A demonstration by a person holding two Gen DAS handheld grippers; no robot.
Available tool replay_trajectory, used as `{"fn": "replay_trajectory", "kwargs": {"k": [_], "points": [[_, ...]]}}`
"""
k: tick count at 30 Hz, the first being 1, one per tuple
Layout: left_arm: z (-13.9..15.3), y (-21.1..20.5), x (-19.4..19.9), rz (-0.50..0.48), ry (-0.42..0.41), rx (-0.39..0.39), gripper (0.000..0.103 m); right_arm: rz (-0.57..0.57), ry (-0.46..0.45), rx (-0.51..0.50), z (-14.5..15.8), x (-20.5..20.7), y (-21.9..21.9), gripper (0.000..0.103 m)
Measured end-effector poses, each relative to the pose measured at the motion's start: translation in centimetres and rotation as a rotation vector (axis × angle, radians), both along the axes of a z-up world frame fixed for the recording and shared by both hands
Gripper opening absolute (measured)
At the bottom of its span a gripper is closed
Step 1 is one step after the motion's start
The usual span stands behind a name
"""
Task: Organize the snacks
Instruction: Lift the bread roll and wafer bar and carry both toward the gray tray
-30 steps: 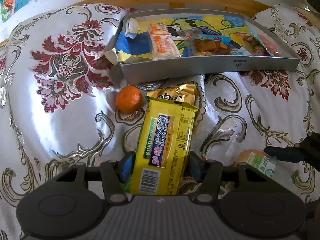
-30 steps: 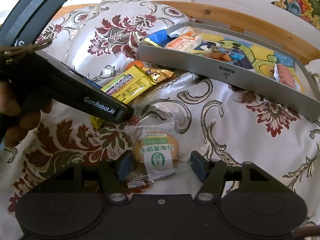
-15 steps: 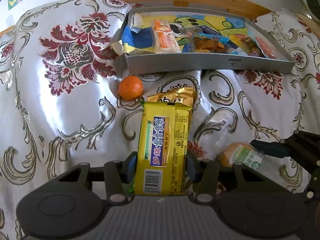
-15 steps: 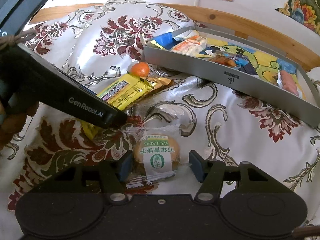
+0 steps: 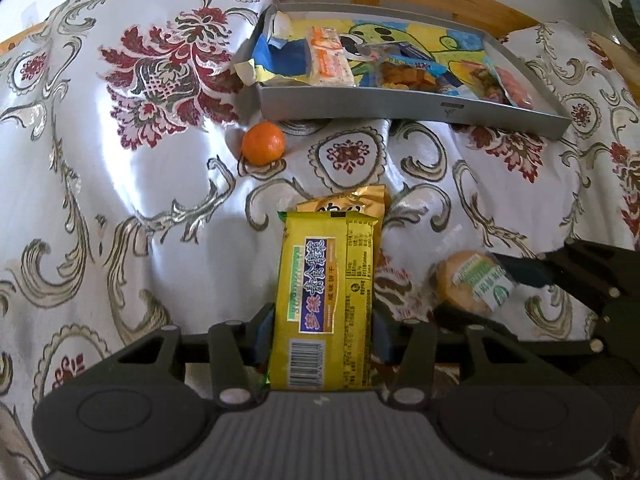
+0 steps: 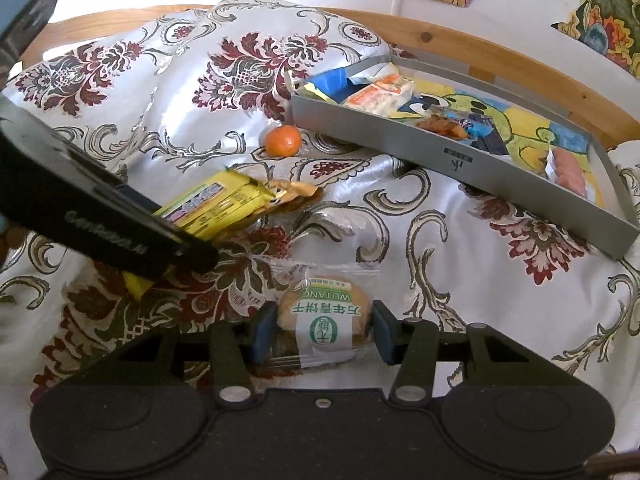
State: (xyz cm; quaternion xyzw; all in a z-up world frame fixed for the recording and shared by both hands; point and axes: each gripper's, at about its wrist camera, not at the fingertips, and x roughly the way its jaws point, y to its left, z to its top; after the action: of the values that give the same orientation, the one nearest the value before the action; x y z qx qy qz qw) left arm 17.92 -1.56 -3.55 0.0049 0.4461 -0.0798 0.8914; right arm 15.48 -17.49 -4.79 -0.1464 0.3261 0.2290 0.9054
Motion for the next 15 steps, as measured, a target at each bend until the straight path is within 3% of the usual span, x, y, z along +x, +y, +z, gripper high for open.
{"fn": "replay_trajectory", "kwargs": {"k": [15], "points": [[-0.5, -0.4, -3.1, -0.048, 0.046, -0.018, 0.053, 0.007, 0.006, -0.045, 0.3, -1.5, -0.3, 0.051]]}}
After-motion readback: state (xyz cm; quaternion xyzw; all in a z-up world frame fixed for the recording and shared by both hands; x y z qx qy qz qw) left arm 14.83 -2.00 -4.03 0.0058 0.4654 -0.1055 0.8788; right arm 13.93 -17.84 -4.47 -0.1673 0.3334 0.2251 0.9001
